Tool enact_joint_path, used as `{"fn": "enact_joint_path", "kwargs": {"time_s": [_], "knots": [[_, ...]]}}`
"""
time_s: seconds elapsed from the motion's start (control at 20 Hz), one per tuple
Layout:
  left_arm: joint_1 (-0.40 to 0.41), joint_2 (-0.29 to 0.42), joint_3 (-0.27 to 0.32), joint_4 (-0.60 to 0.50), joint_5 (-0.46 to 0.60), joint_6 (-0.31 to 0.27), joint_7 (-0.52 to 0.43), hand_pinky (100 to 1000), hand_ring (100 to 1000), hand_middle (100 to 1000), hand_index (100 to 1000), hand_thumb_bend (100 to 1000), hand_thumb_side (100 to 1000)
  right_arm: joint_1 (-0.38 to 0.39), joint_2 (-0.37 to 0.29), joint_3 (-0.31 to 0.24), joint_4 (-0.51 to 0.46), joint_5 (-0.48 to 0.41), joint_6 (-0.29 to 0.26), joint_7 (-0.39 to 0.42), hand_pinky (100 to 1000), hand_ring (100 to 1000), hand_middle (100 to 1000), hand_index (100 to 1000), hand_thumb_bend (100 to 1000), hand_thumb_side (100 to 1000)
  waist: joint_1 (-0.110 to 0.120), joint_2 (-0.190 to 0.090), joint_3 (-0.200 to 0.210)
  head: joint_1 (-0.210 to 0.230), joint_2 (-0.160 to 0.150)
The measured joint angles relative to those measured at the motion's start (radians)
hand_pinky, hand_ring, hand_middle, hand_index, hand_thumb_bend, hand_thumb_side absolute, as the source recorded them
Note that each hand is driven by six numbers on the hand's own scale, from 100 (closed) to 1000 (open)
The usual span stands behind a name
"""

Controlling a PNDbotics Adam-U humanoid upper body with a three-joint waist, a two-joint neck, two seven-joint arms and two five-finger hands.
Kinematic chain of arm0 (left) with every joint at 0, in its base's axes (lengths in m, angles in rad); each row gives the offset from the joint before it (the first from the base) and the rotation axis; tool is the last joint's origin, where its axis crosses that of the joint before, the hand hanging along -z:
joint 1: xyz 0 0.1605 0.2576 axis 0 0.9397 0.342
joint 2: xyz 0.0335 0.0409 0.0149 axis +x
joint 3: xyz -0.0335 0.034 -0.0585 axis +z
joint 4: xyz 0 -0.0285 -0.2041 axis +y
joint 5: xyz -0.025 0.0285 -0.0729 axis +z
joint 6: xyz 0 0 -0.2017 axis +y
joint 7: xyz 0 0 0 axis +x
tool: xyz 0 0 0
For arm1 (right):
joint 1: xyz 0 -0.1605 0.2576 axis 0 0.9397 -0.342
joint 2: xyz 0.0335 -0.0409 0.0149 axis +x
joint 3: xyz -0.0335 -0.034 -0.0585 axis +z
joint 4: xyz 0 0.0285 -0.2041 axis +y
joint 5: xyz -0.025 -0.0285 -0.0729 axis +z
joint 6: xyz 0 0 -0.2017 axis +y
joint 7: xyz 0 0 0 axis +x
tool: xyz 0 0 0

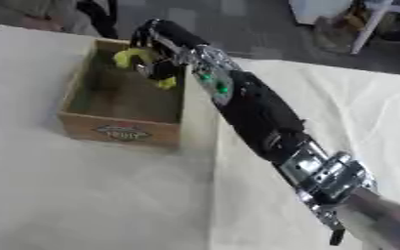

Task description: Pick up objects on the table and place them in the box.

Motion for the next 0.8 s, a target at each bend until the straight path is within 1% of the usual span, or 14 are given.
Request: {"fn": "enact_joint_path", "kwargs": {"time_s": [0.05, 0.1, 0.15, 0.2, 0.25, 0.3, 0.35, 0.4, 0.45, 0.5, 0.55, 0.6, 0.75, 0.8], "knots": [[0.0, -0.001, 0.0, 0.0, 0.0, 0.0, -0.001, 626, 874, 617, 690, 233, 591, 0.0, 0.005, 0.003, 0.004, 0.017, -0.008, 0.001, 379, 475, 649, 795, 100, 308, 0.0, 0.0, -0.001, -0.001, 0.0], [-0.001, -0.003, 0.0, 0.0, 0.0, 0.001, -0.001, 626, 874, 617, 691, 234, 592, 0.001, 0.011, 0.006, 0.008, 0.033, -0.016, 0.003, 448, 532, 716, 835, 129, 326, 0.0, 0.0, -0.001, -0.001, 0.0], [-0.002, -0.004, 0.0, 0.0, 0.0, 0.001, -0.001, 627, 874, 617, 690, 232, 591, 0.003, 0.016, 0.007, 0.013, 0.048, -0.025, 0.006, 482, 576, 744, 849, 155, 333, 0.0, 0.0, -0.002, -0.002, 0.0], [-0.002, -0.004, 0.0, 0.0, 0.0, 0.001, -0.001, 627, 874, 616, 691, 234, 591, 0.006, 0.021, 0.01, 0.018, 0.065, -0.033, 0.01, 546, 663, 784, 872, 200, 343, 0.0, 0.0, -0.002, -0.002, 0.0], [-0.002, -0.005, 0.0, 0.0, 0.0, 0.001, -0.001, 627, 874, 616, 691, 234, 591, 0.009, 0.024, 0.011, 0.023, 0.081, -0.041, 0.014, 642, 768, 823, 893, 270, 353, 0.0, 0.0, -0.004, -0.002, 0.0], [-0.002, -0.005, 0.0, 0.0, 0.0, 0.001, -0.001, 626, 875, 616, 691, 235, 591, 0.01, 0.028, 0.012, 0.027, 0.094, -0.05, 0.018, 703, 818, 846, 902, 292, 347, 0.0, 0.0, -0.007, -0.002, 0.0], [-0.002, -0.005, 0.0, 0.0, 0.0, 0.001, -0.001, 627, 875, 616, 691, 235, 591, 0.01, 0.028, 0.012, 0.029, 0.106, -0.059, 0.023, 726, 837, 854, 905, 303, 344, 0.0, 0.0, -0.009, -0.002, 0.0], [-0.002, -0.005, 0.0, 0.0, 0.0, 0.001, -0.001, 627, 875, 616, 691, 235, 591, 0.01, 0.029, 0.012, 0.031, 0.117, -0.068, 0.028, 772, 878, 874, 913, 324, 333, 0.0, 0.0, -0.011, -0.001, 0.0], [-0.002, -0.005, 0.0, 0.0, 0.001, 0.001, -0.001, 626, 875, 616, 691, 235, 591, 0.01, 0.03, 0.012, 0.031, 0.125, -0.074, 0.032, 785, 889, 879, 915, 322, 325, 0.0, 0.0, -0.014, -0.001, 0.0], [-0.002, -0.005, 0.0, 0.0, 0.001, 0.001, -0.001, 626, 875, 616, 691, 236, 591, 0.01, 0.03, 0.012, 0.031, 0.128, -0.079, 0.035, 778, 881, 873, 913, 298, 313, 0.0, 0.0, -0.018, 0.0, 0.0], [-0.002, -0.005, 0.0, 0.0, 0.001, 0.001, -0.001, 627, 875, 616, 691, 236, 591, 0.011, 0.03, 0.011, 0.03, 0.128, -0.082, 0.036, 776, 879, 871, 912, 293, 311, 0.0, -0.001, -0.021, 0.001, 0.0], [-0.002, -0.005, 0.0, 0.0, 0.001, 0.001, -0.001, 627, 876, 616, 691, 235, 592, 0.015, 0.03, 0.011, 0.026, 0.127, -0.083, 0.035, 759, 865, 858, 910, 243, 287, 0.0, -0.001, -0.024, 0.003, 0.0], [0.003, -0.005, 0.0, 0.0, 0.003, 0.001, -0.001, 627, 876, 616, 691, 235, 592, 0.018, 0.03, 0.007, 0.002, 0.103, -0.074, 0.023, 737, 853, 844, 909, 167, 243, 0.001, -0.006, -0.044, 0.009, 0.001], [0.003, -0.005, 0.0, 0.0, 0.003, 0.001, -0.001, 627, 876, 616, 691, 236, 592, 0.018, 0.03, 0.004, -0.008, 0.088, -0.069, 0.018, 714, 841, 830, 907, 104, 210, 0.003, -0.008, -0.05, 0.012, 0.001]]}}
